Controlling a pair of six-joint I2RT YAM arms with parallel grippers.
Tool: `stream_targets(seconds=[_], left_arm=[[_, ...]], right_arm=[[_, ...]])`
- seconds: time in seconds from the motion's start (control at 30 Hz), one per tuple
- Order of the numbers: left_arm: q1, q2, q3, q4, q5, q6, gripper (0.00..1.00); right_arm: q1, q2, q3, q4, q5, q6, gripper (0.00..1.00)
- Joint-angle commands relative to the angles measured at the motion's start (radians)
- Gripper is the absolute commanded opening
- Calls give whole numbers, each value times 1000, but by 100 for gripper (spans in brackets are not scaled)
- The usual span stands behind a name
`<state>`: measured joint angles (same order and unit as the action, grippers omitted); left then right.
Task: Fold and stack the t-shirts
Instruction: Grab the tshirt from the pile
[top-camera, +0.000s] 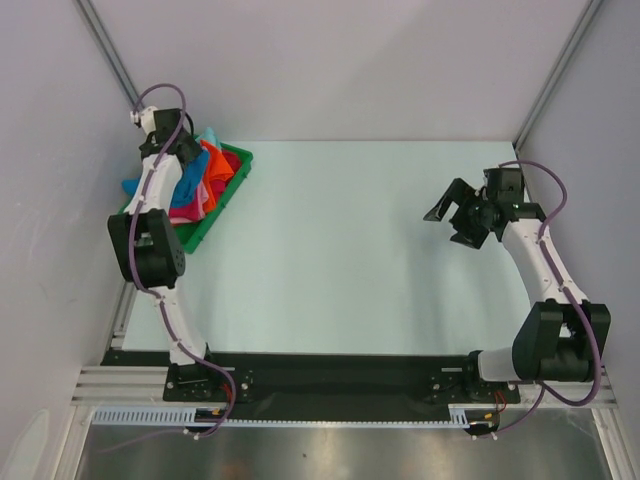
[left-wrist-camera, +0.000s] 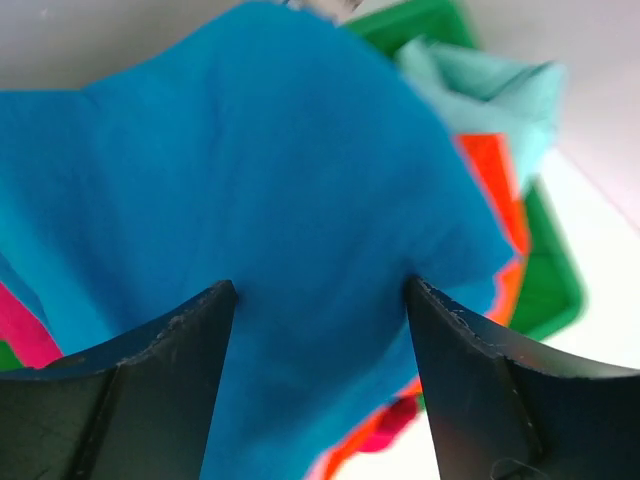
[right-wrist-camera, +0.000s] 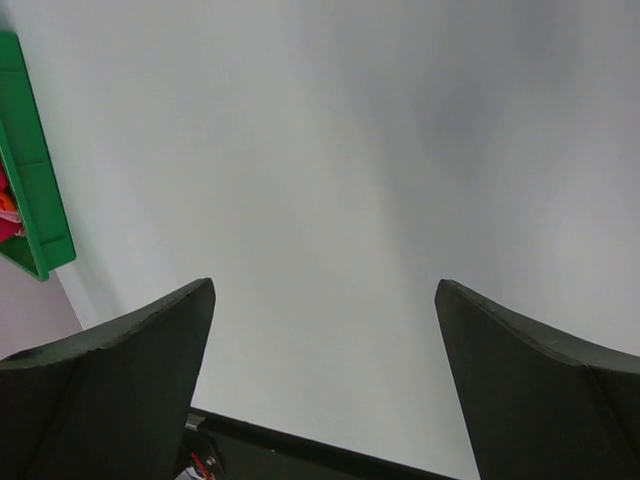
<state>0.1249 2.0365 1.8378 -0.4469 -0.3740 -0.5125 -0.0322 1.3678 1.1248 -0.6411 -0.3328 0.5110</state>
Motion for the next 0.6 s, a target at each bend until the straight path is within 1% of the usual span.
stream_targets(seconds=[0.0,0.07,0.13,0.2,0.27,0.3,0.37,0.43,0.5,0.53,0.57], left_arm=[[36,48,102,-85,44,65,75],[51,100,144,-114,67,68,75],[64,132,217,-151,81,68,58],[68,148,230,-164,102,66,42],[68,139,210,-142,121,71,33],[68,123,192,-127,150,71,18],[67,100,170,-118,179,59,0],[68,29,91,-70,254,11,0],[65,-48,7,-9,288,-39,0],[65,-130,-80,49,308,-55,0],[65,-166,-116,80,323,-69,0]], right_arm=[[-15,26,47,34,-43,-8,100],[-23,34,44,34,-58,1,100],[-25,37,43,34,-64,3,100],[-25,36,40,32,-69,4,100],[-25,30,32,37,-80,6,100],[-25,27,23,37,-84,6,100],[-20,14,18,28,-94,4,100],[11,5,23,21,-92,-9,100],[59,-7,26,15,-95,-25,100],[74,-16,30,11,-92,-32,100],[92,-21,36,-6,-89,-38,100]])
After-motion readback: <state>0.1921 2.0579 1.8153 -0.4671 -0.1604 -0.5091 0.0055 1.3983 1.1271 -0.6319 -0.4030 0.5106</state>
